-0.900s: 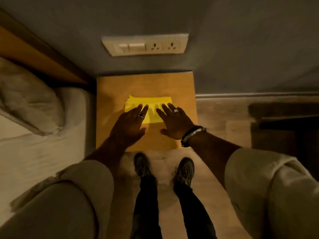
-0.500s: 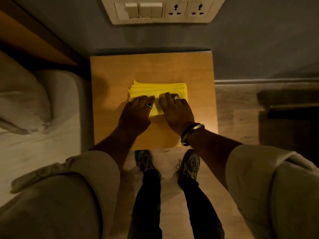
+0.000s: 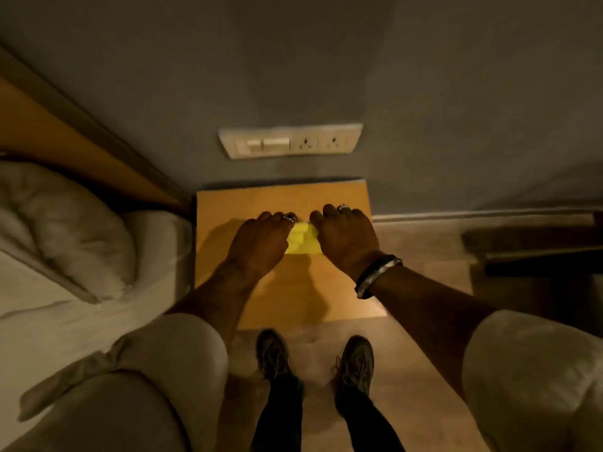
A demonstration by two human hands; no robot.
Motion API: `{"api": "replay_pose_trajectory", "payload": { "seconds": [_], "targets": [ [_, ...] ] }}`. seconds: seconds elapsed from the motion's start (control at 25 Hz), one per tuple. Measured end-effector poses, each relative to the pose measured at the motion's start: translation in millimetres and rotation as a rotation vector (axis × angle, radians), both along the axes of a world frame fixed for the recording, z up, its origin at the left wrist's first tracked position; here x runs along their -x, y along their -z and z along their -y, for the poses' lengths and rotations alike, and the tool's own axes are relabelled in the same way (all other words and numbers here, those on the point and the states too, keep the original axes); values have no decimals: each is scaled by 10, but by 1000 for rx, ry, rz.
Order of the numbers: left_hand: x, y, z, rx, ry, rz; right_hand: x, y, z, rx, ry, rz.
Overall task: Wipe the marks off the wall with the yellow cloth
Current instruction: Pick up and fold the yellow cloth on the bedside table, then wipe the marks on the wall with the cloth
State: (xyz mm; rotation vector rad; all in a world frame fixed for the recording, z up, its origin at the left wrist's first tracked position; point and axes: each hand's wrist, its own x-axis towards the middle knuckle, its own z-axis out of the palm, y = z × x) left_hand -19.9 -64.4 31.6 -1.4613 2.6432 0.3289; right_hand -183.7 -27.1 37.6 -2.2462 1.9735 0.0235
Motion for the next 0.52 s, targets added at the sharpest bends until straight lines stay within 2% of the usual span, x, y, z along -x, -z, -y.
{"api": "replay_pose_trajectory", "payload": {
  "seconds": [0.32,0.52],
  "targets": [
    [909,-2967,523,295,-33,-220,1009,-2927,458,488,0,-54],
    [1398,-5055,603,628,45,-502,1635,-5054,553,838,15,-142]
  ]
}}
